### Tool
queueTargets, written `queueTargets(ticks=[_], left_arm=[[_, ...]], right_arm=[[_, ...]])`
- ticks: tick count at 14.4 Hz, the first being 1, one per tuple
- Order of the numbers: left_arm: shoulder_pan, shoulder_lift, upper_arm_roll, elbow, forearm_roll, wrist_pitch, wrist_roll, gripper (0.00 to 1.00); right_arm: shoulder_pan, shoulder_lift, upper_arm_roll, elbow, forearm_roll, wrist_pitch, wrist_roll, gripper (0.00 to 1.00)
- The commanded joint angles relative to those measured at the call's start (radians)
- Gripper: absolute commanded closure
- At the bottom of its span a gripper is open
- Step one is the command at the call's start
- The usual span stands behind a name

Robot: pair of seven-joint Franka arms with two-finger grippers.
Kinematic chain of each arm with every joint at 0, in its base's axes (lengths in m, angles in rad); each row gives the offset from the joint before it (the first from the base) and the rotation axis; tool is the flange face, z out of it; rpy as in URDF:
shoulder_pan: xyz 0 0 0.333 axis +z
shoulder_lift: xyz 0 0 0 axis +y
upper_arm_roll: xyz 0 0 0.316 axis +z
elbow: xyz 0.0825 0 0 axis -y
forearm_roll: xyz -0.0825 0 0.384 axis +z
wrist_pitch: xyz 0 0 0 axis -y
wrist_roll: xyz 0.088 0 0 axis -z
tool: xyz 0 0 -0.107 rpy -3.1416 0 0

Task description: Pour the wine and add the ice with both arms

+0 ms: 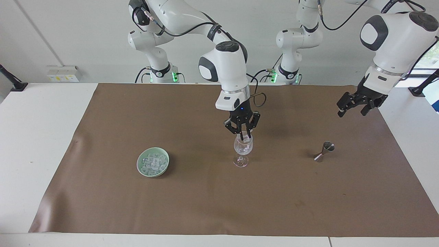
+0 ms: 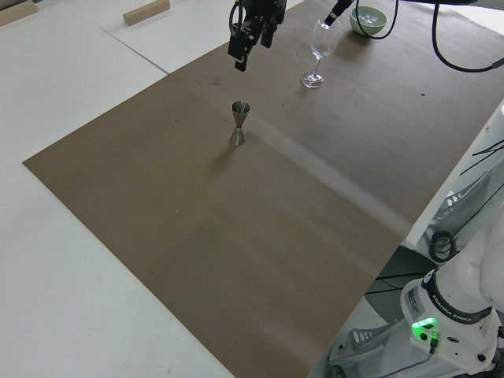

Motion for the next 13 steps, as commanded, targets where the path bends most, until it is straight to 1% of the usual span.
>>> queueTargets(ticks=[1,4,6,10,12,13], left_arm=[[-0.031,-0.019,0.003,0.045,0.032,-0.083,0.031,0.00],[-0.033,-0.041,-0.007,0.028,0.016,-0.103,0.028,0.00],[-0.042,-0.045,-0.011,0.024,0.016,-0.156,0.030,0.00],[-0.036,-0.047,-0.009,0.036,-0.008,-0.158,0.022,0.00],[-0.034,-0.079,-0.007,0.040,-0.010,-0.157,0.024,0.00],[-0.033,-0.082,-0.009,0.040,-0.010,-0.160,0.024,0.00]], right_arm=[[0.000,-0.011,0.002,-0.004,-0.019,-0.012,0.006,0.82],[0.000,-0.012,0.002,-0.004,-0.022,-0.015,0.006,0.80],[0.000,-0.014,0.002,-0.004,-0.022,-0.018,0.006,0.79],[0.000,-0.014,0.001,-0.004,-0.022,-0.020,0.006,0.77],[0.000,-0.014,0.002,-0.004,-0.022,-0.021,0.006,0.76],[0.001,-0.014,0.002,-0.004,-0.022,-0.020,0.006,0.76]])
